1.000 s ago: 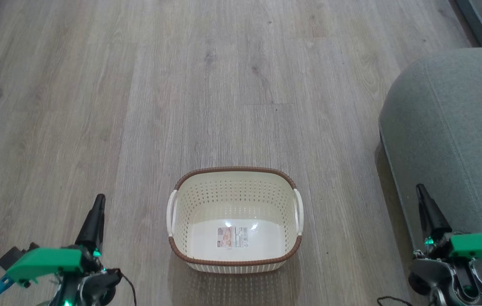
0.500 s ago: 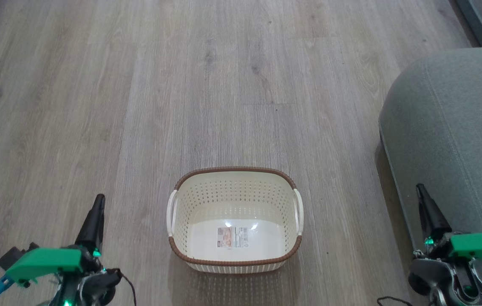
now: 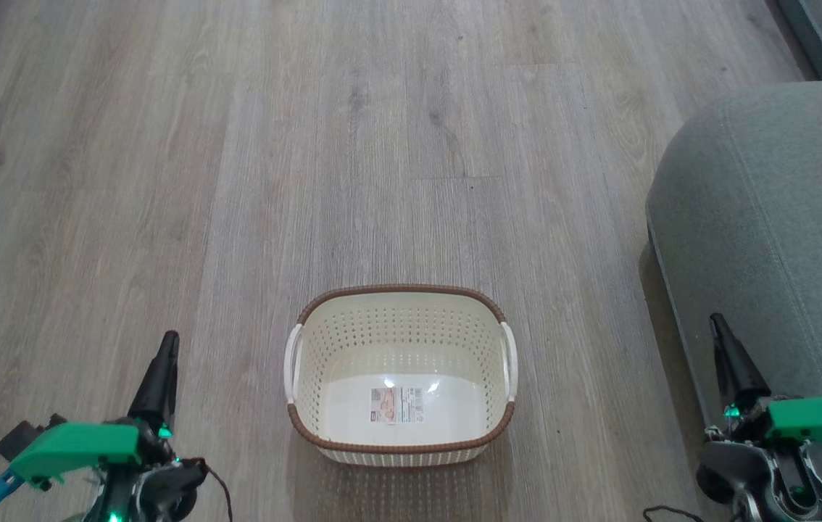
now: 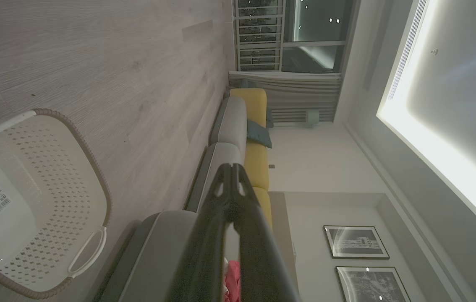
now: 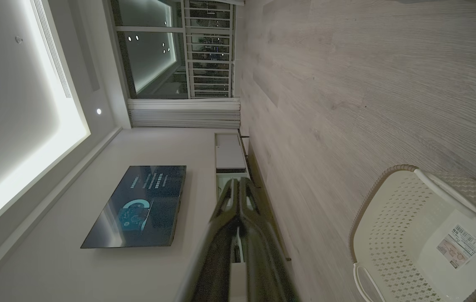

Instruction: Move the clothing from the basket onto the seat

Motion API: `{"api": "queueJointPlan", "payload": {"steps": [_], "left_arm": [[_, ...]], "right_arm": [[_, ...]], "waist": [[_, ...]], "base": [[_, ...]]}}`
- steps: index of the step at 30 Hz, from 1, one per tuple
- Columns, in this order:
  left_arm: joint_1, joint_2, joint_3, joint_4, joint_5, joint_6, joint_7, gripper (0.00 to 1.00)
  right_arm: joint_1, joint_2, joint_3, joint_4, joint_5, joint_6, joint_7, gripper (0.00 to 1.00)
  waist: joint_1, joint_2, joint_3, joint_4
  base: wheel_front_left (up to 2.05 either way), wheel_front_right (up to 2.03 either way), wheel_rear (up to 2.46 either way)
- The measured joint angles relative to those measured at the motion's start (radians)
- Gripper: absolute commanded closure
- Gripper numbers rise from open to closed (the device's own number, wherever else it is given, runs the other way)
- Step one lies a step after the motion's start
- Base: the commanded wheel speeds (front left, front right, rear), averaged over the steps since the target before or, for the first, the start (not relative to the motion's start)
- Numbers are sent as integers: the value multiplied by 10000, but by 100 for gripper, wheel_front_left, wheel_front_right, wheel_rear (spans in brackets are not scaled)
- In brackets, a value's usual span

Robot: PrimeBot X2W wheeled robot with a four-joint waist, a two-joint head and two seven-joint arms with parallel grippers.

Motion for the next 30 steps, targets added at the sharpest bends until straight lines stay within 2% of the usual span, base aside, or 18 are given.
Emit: {"api": "queueJointPlan", "payload": {"steps": [30], "left_arm": [[0,0,2,0,0,0,0,100]], "right_arm": [[-1,0,0,0,0,0,0,100]], "waist": [[0,0,0,0]], "base": [[0,0,0]]}}
